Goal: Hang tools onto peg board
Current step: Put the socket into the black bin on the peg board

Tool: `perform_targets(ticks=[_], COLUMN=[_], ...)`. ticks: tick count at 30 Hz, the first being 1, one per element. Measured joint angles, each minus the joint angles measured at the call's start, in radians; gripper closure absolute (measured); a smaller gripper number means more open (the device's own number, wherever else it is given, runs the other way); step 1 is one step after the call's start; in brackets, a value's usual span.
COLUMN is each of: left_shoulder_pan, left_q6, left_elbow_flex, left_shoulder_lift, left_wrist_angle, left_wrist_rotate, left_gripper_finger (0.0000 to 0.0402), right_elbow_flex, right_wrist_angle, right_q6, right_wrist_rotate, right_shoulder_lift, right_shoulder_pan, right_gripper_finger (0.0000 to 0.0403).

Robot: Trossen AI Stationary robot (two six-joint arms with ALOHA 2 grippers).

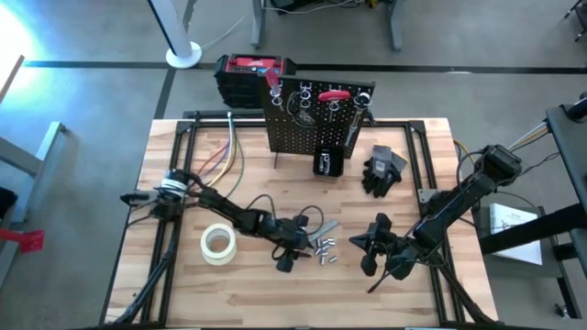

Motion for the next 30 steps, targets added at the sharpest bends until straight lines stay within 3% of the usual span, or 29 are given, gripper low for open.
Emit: perform_targets(ticks=[4, 12, 19, 26, 30], left_shoulder_pan=[0.000, 0.000, -0.001, -0.005, -0.003], left_q6=[0.005, 0.027, -0.114, -0.211, -0.308], left_elbow_flex=[0.063, 0.098, 0.116, 0.118, 0.118], left_shoulder_lift=[0.028, 0.038, 0.041, 0.044, 0.044], left_wrist_angle=[-0.111, -0.137, -0.134, -0.105, -0.079], left_wrist_rotate=[-0.011, -0.023, 0.021, 0.051, -0.015], left_gripper_finger=[0.0277, 0.0278, 0.0280, 0.0236, 0.0201], right_elbow_flex=[0.000, 0.000, -0.001, -0.001, -0.001], right_wrist_angle=[0.000, 0.000, 0.000, 0.000, 0.000], right_q6=[0.000, 0.009, 0.018, 0.027, 0.028], right_wrist_rotate=[0.000, 0.000, 0.000, 0.001, 0.001], right_shoulder_lift=[0.000, 0.000, 0.000, 0.000, 0.000], right_shoulder_pan=[0.000, 0.000, 0.000, 0.000, 0.000], right_gripper_finger=[0.0400, 0.0401, 0.0401, 0.0400, 0.0401])
